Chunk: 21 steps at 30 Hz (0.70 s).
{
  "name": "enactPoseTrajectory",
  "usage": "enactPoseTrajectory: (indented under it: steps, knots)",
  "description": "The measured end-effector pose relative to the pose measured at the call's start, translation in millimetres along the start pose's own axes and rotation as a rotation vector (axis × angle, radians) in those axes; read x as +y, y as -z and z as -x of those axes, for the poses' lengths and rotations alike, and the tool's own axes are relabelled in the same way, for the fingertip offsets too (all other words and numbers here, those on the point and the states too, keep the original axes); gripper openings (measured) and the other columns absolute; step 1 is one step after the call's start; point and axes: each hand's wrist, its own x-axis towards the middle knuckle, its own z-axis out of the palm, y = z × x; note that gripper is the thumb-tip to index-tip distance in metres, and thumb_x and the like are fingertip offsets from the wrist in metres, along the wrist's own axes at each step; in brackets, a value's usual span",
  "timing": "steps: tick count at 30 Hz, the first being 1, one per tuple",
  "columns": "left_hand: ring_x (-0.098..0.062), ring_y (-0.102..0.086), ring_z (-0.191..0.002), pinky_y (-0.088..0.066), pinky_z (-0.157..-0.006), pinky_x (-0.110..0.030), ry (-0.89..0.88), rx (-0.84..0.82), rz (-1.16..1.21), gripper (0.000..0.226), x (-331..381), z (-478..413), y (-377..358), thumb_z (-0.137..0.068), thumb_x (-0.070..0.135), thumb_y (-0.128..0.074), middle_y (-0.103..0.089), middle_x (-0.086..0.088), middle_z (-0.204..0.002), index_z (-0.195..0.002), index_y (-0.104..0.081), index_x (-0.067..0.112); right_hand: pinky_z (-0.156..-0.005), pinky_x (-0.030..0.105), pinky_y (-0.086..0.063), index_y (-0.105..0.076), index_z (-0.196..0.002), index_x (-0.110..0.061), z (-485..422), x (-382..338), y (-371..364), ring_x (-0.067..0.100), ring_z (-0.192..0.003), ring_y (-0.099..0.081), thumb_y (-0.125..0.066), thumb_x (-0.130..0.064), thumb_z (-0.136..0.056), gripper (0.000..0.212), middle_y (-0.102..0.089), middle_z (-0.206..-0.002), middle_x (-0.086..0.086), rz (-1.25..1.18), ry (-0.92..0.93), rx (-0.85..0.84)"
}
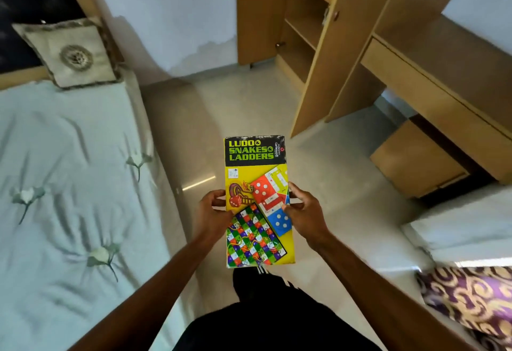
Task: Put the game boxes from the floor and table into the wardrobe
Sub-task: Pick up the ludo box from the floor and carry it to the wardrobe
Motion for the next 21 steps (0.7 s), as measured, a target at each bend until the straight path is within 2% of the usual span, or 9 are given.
enactPoseTrajectory:
  steps: [6,10,13,15,17,21]
  knots:
    - [-0.022,-0.072,-0.076,-0.058,-0.059,-0.034,0.009,0.051,0.059,0.045,72,-151,31,-0.075,0.019,-0.083,-0.071,-0.007,-0.098,-0.114,-0.061,0.015,-0.073,0.031,-0.062,-0.049,-0.142,-0.026,-161,-89,-35,0.013,-0.089,-0.069,-0.065,-0.006,-0.089,0.059,-0.060,-0.118,0.005,0.084,0.053,-0.027]
    - [-0.020,-0.072,-0.075,-0.056,-0.056,-0.031,0.022,0.056,0.083,0.043,108,-236,45,-0.075,0.021,-0.083,-0.071,-0.005,-0.097,-0.112,-0.061,0.018,-0.071,0.034,-0.062,-0.051,-0.140,-0.025,-247,-133,-53,0.013,-0.087,-0.069,-0.064,-0.004,-0.088,0.058,-0.061,-0.115,0.004,0.110,0.074,-0.027]
    - [-0.018,-0.073,-0.076,-0.060,-0.059,-0.035,0.004,0.052,0.089,0.045,135,-319,54,-0.076,0.022,-0.082,-0.072,-0.005,-0.098,-0.115,-0.061,0.016,-0.068,0.031,-0.062,-0.052,-0.140,-0.025,-329,-165,-71,0.012,-0.088,-0.069,-0.065,-0.004,-0.088,0.057,-0.061,-0.115,0.003,0.098,0.079,-0.028]
    - [-0.015,-0.072,-0.075,-0.058,-0.056,-0.032,-0.014,0.046,0.068,0.047,152,-373,61,-0.076,0.024,-0.082,-0.071,-0.002,-0.098,-0.118,-0.061,0.016,-0.066,0.028,-0.062,-0.052,-0.138,-0.026,-377,-185,-83,0.011,-0.089,-0.068,-0.067,-0.006,-0.088,0.056,-0.061,-0.115,0.002,0.083,0.082,-0.023]
    - [-0.012,-0.071,-0.077,-0.055,-0.055,-0.027,-0.019,0.025,0.047,0.049,173,-426,69,-0.077,0.027,-0.081,-0.069,0.001,-0.099,-0.121,-0.060,0.016,-0.066,0.028,-0.062,-0.053,-0.138,-0.026,-423,-206,-94,0.014,-0.091,-0.068,-0.069,-0.006,-0.087,0.057,-0.062,-0.114,0.003,0.051,0.079,-0.017]
    - [-0.013,-0.071,-0.080,-0.058,-0.060,-0.031,-0.021,-0.058,-0.004,0.055,216,-530,84,-0.076,0.031,-0.080,-0.070,-0.002,-0.104,-0.124,-0.058,0.015,-0.066,0.030,-0.062,-0.052,-0.139,-0.022,-508,-248,-112,0.018,-0.093,-0.069,-0.070,-0.005,-0.086,0.058,-0.061,-0.114,0.005,0.005,0.051,0.019]
